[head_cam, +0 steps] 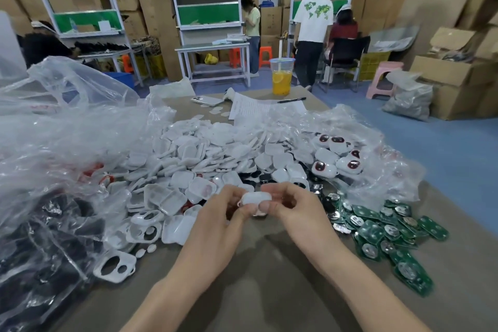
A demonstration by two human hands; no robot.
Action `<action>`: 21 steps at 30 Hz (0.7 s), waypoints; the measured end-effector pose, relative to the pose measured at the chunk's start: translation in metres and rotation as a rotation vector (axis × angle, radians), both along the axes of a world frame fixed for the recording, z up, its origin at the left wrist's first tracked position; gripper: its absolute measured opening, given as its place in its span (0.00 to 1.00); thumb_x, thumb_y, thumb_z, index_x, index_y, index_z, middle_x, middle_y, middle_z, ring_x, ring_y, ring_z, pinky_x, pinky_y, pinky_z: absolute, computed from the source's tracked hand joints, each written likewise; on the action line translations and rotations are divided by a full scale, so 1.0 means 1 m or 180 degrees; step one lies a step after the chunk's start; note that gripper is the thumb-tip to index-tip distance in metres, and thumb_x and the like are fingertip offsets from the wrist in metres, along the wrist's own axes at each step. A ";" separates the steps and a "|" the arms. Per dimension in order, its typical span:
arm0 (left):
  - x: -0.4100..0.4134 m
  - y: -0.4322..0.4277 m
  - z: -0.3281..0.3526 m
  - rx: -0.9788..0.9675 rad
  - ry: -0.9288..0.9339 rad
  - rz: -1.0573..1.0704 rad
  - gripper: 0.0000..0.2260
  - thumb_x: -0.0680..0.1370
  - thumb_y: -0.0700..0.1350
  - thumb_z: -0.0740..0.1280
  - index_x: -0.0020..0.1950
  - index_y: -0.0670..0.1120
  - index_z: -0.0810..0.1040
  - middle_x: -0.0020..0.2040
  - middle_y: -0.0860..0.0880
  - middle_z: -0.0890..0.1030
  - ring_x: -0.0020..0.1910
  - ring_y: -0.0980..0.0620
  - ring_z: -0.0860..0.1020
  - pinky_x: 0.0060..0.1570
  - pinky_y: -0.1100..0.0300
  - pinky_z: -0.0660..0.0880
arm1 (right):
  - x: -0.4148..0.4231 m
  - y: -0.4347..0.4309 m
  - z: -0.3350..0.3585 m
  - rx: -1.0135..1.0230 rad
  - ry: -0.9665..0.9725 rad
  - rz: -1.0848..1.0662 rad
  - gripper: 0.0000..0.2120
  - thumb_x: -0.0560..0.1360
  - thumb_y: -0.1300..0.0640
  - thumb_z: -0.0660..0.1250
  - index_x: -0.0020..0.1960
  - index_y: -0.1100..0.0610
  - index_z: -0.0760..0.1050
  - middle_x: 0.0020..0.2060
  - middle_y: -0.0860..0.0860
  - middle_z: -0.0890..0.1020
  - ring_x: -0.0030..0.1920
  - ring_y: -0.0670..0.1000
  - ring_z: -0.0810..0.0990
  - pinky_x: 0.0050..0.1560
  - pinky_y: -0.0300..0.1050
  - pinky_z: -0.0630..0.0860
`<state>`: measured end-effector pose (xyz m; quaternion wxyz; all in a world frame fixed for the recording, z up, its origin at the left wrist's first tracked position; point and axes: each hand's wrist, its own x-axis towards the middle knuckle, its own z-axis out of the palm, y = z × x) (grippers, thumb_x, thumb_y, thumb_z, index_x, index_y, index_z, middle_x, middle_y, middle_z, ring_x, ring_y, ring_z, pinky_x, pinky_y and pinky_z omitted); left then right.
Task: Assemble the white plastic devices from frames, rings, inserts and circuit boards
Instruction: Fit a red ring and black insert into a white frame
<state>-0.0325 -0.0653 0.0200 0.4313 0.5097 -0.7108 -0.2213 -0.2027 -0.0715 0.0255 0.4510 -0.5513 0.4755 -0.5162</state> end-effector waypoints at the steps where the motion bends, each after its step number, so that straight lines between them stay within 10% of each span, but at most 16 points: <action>1: -0.003 -0.004 0.003 -0.0008 0.0112 0.0038 0.02 0.78 0.59 0.66 0.50 0.67 0.74 0.48 0.66 0.80 0.46 0.65 0.78 0.39 0.68 0.72 | 0.001 -0.005 0.002 -0.0004 -0.0161 0.0013 0.11 0.74 0.64 0.74 0.50 0.48 0.83 0.43 0.42 0.86 0.45 0.40 0.83 0.45 0.29 0.74; 21: -0.007 -0.021 -0.006 -0.0545 0.0298 0.0190 0.04 0.79 0.59 0.62 0.48 0.62 0.73 0.44 0.61 0.81 0.43 0.54 0.77 0.39 0.69 0.68 | 0.009 -0.020 -0.001 -0.0319 -0.0191 0.0034 0.15 0.74 0.64 0.74 0.42 0.42 0.82 0.39 0.46 0.85 0.41 0.43 0.82 0.43 0.31 0.74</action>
